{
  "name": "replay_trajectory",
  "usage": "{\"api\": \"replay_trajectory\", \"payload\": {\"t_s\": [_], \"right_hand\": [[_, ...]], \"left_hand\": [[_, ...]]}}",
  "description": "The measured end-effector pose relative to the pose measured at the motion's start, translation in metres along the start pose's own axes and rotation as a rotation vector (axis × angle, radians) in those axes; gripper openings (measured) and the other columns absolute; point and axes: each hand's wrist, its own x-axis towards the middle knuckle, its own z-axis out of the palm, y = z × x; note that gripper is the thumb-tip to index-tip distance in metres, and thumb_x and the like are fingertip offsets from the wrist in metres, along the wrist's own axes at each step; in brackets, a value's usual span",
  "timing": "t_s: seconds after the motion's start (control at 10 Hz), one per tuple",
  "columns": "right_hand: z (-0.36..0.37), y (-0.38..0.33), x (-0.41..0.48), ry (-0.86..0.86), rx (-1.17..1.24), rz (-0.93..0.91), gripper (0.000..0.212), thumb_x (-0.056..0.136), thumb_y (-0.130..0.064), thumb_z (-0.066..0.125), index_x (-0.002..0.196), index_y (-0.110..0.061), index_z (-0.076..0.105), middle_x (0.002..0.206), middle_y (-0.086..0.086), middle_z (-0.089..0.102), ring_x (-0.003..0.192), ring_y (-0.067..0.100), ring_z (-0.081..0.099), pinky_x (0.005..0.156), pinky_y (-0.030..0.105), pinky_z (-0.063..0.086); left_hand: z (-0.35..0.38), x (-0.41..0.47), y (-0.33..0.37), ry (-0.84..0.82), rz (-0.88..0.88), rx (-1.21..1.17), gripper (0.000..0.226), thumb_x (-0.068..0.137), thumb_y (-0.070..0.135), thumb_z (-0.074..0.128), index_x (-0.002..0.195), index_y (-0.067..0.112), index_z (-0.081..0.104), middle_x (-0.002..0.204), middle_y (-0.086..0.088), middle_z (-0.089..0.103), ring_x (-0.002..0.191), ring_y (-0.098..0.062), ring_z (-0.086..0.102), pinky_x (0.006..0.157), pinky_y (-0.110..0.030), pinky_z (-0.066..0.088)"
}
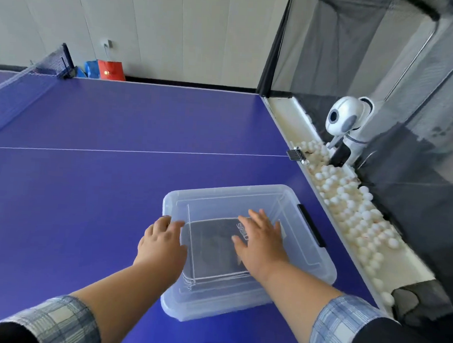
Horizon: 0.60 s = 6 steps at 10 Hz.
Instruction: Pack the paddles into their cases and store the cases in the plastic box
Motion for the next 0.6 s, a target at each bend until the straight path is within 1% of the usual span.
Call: {"api": "replay_trajectory", "payload": {"t_s": [0.1, 0.2, 0.3, 0.4, 0.5, 0.6], "right_hand": [[-0.018, 0.049, -0.031, 0.027, -0.008, 0.121, 0.054, 0.100, -0.052, 0.041, 0.150, -0.030, 0.039, 0.166, -0.004, 0.019, 0.155, 0.020, 0.004, 0.122, 0.051, 0.000], [-0.028, 0.084, -0.065, -0.142, 0.018, 0.159, 0.064, 0.098, -0.059, 0.041, 0.155, -0.030, 0.031, 0.168, -0.001, 0.009, 0.154, 0.023, 0.004, 0.123, 0.048, 0.007], [-0.034, 0.100, -0.098, -0.349, 0.055, 0.056, 0.076, 0.097, -0.064, 0.038, 0.160, -0.030, 0.012, 0.169, -0.001, -0.007, 0.154, 0.026, -0.006, 0.122, 0.044, 0.002], [-0.049, 0.107, -0.124, -0.414, 0.032, -0.056, 0.079, 0.097, -0.063, 0.041, 0.161, -0.028, 0.011, 0.169, -0.003, -0.008, 0.155, 0.024, -0.010, 0.123, 0.043, 0.002], [-0.081, 0.112, -0.135, -0.321, 0.107, -0.104, 0.074, 0.097, -0.058, 0.047, 0.159, -0.025, 0.023, 0.169, 0.000, 0.008, 0.155, 0.022, 0.002, 0.124, 0.043, 0.008], [-0.128, 0.110, -0.130, -0.157, 0.066, -0.210, 0.068, 0.097, -0.054, 0.052, 0.154, -0.021, 0.035, 0.165, 0.004, 0.024, 0.153, 0.022, 0.013, 0.121, 0.043, 0.015]], "left_hand": [[0.016, -0.030, 0.009, -0.054, 0.235, 0.177, 0.053, 0.095, 0.049, 0.043, 0.146, 0.040, 0.036, 0.158, 0.008, 0.027, 0.146, -0.020, 0.021, 0.119, -0.040, 0.017], [0.026, -0.064, 0.025, -0.124, 0.239, 0.288, 0.060, 0.094, 0.062, 0.034, 0.150, 0.040, 0.028, 0.163, 0.005, 0.019, 0.150, -0.021, 0.012, 0.121, -0.043, 0.008], [0.029, -0.095, 0.038, -0.213, 0.267, 0.367, 0.073, 0.087, 0.076, 0.034, 0.151, 0.045, 0.020, 0.165, 0.004, 0.010, 0.152, -0.022, 0.005, 0.121, -0.051, 0.003], [0.020, -0.123, 0.051, -0.233, 0.278, 0.508, 0.068, 0.094, 0.064, 0.042, 0.153, 0.045, 0.014, 0.166, 0.002, 0.009, 0.152, -0.023, 0.009, 0.121, -0.051, 0.009], [-0.004, -0.139, 0.074, -0.098, 0.209, 0.501, 0.069, 0.095, 0.061, 0.045, 0.155, 0.039, 0.018, 0.164, 0.002, 0.020, 0.149, -0.021, 0.020, 0.121, -0.044, 0.016], [-0.035, -0.144, 0.109, -0.004, 0.180, 0.336, 0.065, 0.092, 0.059, 0.050, 0.151, 0.038, 0.030, 0.158, 0.007, 0.034, 0.142, -0.020, 0.035, 0.115, -0.038, 0.030]]}}
